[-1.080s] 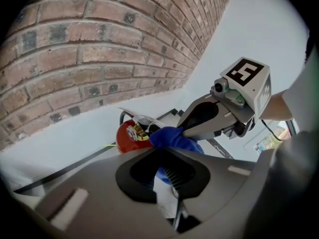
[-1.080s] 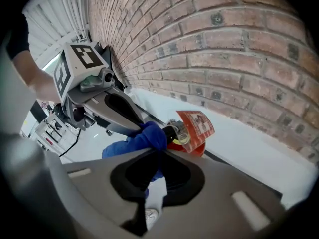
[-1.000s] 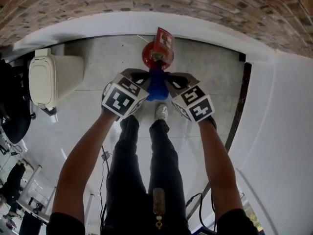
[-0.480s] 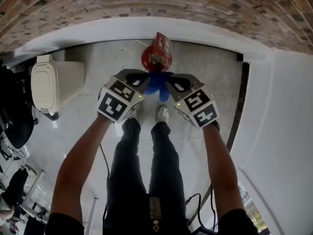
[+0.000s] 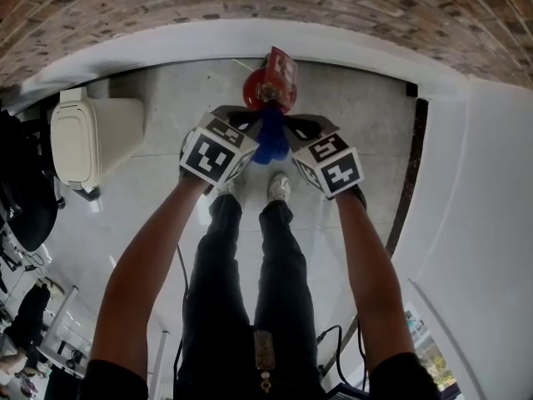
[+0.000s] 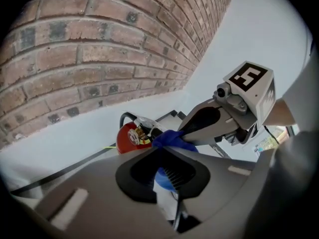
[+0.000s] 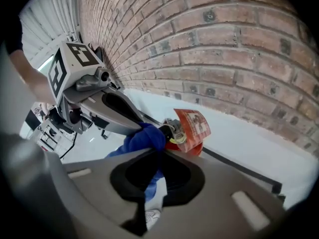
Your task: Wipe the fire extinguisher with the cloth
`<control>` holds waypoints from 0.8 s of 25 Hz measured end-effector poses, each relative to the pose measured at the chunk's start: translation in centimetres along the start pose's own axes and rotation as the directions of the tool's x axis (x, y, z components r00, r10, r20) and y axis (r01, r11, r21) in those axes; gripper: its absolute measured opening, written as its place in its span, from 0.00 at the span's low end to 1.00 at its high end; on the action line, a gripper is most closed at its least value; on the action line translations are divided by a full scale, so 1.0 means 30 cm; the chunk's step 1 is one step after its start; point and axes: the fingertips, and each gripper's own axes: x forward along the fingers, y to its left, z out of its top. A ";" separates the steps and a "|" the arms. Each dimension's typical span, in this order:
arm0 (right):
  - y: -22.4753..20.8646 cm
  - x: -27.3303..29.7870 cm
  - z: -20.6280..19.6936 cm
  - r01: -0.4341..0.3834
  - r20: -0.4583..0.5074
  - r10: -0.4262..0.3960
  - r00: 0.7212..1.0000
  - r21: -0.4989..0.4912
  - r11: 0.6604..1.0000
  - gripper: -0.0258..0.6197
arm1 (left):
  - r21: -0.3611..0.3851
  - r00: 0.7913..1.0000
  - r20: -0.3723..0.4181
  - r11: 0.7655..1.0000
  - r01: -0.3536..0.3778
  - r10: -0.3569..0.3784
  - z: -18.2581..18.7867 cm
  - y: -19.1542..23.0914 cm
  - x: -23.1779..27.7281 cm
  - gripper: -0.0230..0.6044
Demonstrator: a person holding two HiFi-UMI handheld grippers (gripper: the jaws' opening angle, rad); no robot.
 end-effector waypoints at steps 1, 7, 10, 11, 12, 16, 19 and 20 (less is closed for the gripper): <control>0.011 -0.008 -0.006 -0.006 -0.003 0.006 1.000 -0.006 1.000 0.07 | 0.004 1.000 -0.010 1.000 0.010 -0.010 -0.011 -0.012 -0.004 0.08; 0.079 -0.108 -0.036 -0.016 -0.003 0.016 1.000 -0.025 1.000 0.07 | 0.063 0.986 -0.087 0.987 0.146 -0.140 -0.072 -0.141 -0.051 0.08; 0.118 -0.190 -0.045 -0.008 -0.002 0.008 1.000 -0.023 1.000 0.07 | 0.077 0.983 -0.051 0.981 0.180 -0.177 -0.058 -0.198 -0.085 0.11; 0.123 -0.220 -0.048 0.001 -0.005 -0.001 1.000 -0.025 1.000 0.07 | 0.080 0.984 -0.036 0.981 0.179 -0.177 -0.046 -0.208 -0.094 0.16; 0.124 -0.249 -0.049 0.013 -0.007 -0.013 1.000 -0.027 1.000 0.07 | 0.080 0.984 -0.025 0.981 0.177 -0.176 -0.033 -0.215 -0.102 0.23; 0.098 -0.359 -0.024 0.091 -0.002 -0.091 0.996 -0.038 0.995 0.07 | 0.070 0.988 0.033 0.986 0.149 -0.152 0.036 -0.203 -0.126 0.37; 0.054 -0.433 0.032 0.152 0.028 -0.151 0.988 -0.025 0.988 0.07 | 0.112 0.992 0.044 0.987 0.116 -0.122 0.095 -0.175 -0.142 0.42; 0.037 -0.451 0.056 0.156 0.046 -0.156 0.987 -0.011 0.988 0.07 | 0.134 0.993 0.035 0.985 0.112 -0.117 0.106 -0.169 -0.141 0.45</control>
